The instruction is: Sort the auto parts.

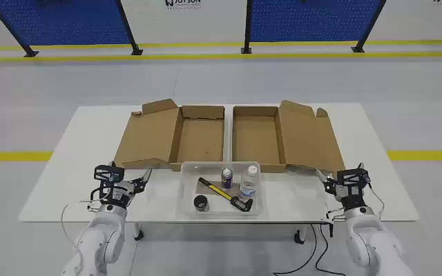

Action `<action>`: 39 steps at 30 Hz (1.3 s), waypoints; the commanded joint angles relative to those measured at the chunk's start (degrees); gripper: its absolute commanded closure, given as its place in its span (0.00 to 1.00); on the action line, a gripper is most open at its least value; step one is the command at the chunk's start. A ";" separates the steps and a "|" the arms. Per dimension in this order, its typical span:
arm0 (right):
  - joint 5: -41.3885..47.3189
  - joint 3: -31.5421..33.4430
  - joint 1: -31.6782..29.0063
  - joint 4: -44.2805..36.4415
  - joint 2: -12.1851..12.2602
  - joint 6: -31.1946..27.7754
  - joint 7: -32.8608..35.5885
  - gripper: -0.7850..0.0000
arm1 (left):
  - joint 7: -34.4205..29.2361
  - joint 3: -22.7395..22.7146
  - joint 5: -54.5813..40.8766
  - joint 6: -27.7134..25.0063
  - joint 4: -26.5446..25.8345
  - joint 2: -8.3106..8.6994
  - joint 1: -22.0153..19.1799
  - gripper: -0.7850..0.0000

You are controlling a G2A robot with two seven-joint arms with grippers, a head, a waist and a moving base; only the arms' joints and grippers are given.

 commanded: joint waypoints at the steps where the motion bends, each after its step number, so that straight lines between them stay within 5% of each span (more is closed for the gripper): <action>1: 0.00 0.00 0.00 0.00 0.00 0.00 0.00 0.00 | 0.00 0.00 0.00 0.00 0.00 0.00 0.00 0.00; 23: -0.17 -0.46 -0.23 -1.41 -0.01 -4.22 -0.80 0.00 | 0.00 0.00 0.00 0.00 0.00 0.00 0.00 0.00; 39: 20.68 -2.14 3.11 -6.53 0.89 -34.79 9.15 0.00 | 0.00 0.00 0.00 0.00 0.00 0.00 0.00 0.00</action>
